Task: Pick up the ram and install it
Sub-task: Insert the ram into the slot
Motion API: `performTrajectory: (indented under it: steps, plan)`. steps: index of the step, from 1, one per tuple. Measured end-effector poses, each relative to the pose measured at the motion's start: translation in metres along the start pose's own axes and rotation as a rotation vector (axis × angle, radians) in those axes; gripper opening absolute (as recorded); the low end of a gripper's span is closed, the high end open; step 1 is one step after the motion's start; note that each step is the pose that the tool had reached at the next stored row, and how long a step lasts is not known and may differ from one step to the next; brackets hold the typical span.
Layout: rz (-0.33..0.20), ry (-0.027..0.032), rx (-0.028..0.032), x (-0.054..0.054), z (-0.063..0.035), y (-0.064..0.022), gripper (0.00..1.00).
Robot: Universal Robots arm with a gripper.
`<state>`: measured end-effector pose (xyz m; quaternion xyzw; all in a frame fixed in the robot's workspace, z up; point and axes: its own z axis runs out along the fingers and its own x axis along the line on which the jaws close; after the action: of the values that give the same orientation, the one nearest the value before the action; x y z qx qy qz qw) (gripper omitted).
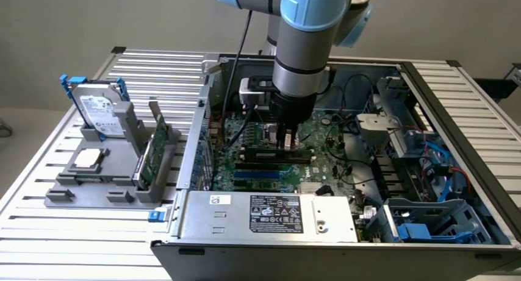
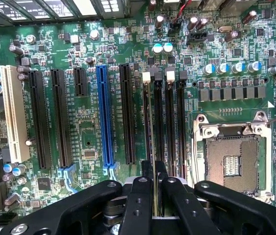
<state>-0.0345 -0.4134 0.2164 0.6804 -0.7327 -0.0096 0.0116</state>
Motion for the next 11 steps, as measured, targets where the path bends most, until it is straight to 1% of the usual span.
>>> performTrajectory:
  steps: [3, 4, 5, 6, 7, 8, 10, 11]
  plan:
    - [0.000, 0.0001, -0.0001, 0.0000, 0.0002, 0.0000, 0.14]
    - [0.000, 0.0002, -0.0001, 0.0000, 0.0003, 0.0000, 0.16]
    - [0.000, 0.0001, -0.0005, 0.0000, 0.0003, 0.0000, 0.22]
    - [0.000, 0.0003, -0.0015, 0.0000, 0.0003, 0.0001, 0.22]
    - [0.000, 0.0003, -0.0031, 0.0000, 0.0002, 0.0000, 0.28]
    - [0.000, 0.0002, -0.0050, 0.0000, 0.0001, 0.0000, 0.28]
    - [0.000, 0.0007, -0.0097, 0.0000, -0.0013, 0.0000, 0.40]
    - [0.000, 0.0009, -0.0125, 0.0000, -0.0027, 0.0000, 0.40]
